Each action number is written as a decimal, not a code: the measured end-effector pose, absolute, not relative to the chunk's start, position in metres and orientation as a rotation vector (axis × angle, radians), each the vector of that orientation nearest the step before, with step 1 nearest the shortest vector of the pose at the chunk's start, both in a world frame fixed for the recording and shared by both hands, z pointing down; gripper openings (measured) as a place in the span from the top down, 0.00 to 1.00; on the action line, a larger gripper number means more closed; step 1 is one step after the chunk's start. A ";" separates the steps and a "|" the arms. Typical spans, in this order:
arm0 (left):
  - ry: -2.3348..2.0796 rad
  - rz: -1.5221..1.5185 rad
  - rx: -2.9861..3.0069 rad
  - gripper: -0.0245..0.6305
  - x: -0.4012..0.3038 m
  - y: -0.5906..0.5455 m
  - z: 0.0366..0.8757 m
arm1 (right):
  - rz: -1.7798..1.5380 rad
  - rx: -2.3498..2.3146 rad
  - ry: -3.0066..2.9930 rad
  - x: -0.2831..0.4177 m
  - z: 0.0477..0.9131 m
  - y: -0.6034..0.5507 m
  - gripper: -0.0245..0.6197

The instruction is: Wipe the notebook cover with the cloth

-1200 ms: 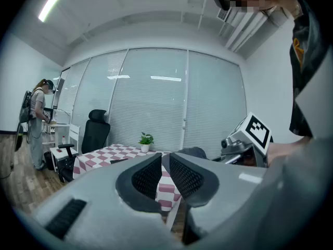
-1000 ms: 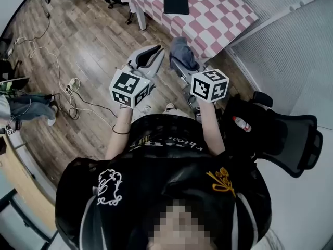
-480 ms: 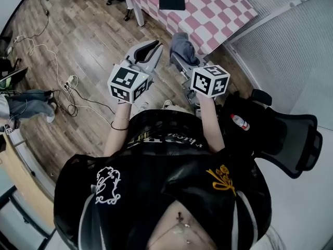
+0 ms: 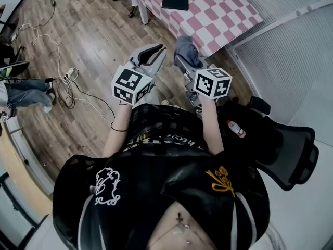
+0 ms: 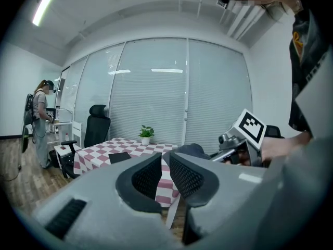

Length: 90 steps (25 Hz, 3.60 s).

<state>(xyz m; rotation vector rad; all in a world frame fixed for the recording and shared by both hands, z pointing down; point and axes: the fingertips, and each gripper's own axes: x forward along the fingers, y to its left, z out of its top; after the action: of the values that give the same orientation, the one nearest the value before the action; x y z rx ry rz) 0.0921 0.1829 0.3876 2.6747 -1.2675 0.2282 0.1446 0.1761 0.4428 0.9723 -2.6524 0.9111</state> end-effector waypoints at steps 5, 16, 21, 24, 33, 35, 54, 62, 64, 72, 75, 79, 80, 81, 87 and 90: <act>-1.315 0.239 2.642 0.90 0.082 0.172 0.392 | 0.929 0.948 -2.658 0.142 0.447 0.165 0.85; -1.235 0.249 2.659 0.90 0.061 0.102 0.405 | 0.955 1.012 -2.610 0.120 0.459 0.098 0.85; -1.175 0.253 2.686 0.90 0.037 0.046 0.402 | 0.975 1.076 -2.578 0.097 0.459 0.043 0.85; -1.150 0.234 2.694 0.90 0.019 0.012 0.398 | 0.974 1.092 -2.565 0.077 0.456 0.011 0.85; -1.107 0.229 2.696 0.90 -0.047 -0.074 0.400 | 0.975 1.119 -2.524 0.014 0.459 -0.074 0.85; -1.090 0.229 2.697 0.90 -0.059 -0.090 0.401 | 0.981 1.136 -2.517 0.004 0.460 -0.090 0.85; -0.949 0.221 2.663 0.90 -0.063 -0.134 0.430 | 0.989 1.260 -2.370 0.023 0.475 -0.147 0.85; -1.040 0.229 2.623 0.90 -0.060 -0.172 0.434 | 0.967 1.243 -2.389 0.047 0.473 -0.193 0.85; -1.060 0.232 2.610 0.90 -0.057 -0.184 0.436 | 0.959 1.231 -2.384 0.055 0.476 -0.207 0.85; -1.078 0.260 2.586 0.90 -0.028 -0.223 0.444 | 0.949 1.044 -2.335 0.066 0.512 -0.269 0.85; -1.087 0.273 2.584 0.90 -0.022 -0.234 0.445 | 0.926 0.938 -2.308 0.055 0.537 -0.288 0.85; -1.102 0.301 2.569 0.90 -0.020 -0.246 0.447 | 0.942 0.859 -2.254 0.038 0.574 -0.308 0.85; -1.106 0.308 2.564 0.90 -0.020 -0.248 0.448 | 0.976 0.843 -2.249 0.032 0.582 -0.310 0.85; -1.110 0.315 2.559 0.90 -0.021 -0.251 0.449 | 1.009 0.829 -2.244 0.026 0.589 -0.312 0.85; -1.108 0.358 2.550 0.90 -0.018 -0.258 0.455 | 1.084 0.825 -2.146 0.022 0.640 -0.316 0.85; -1.091 0.379 2.555 0.90 -0.015 -0.259 0.459 | 1.160 0.849 -2.156 0.026 0.644 -0.317 0.85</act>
<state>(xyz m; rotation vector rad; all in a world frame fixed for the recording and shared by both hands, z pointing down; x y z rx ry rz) -0.0147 -0.2592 0.4593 2.5552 -1.0914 0.3794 0.0260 -0.3167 0.6435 0.8489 -2.1562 1.1600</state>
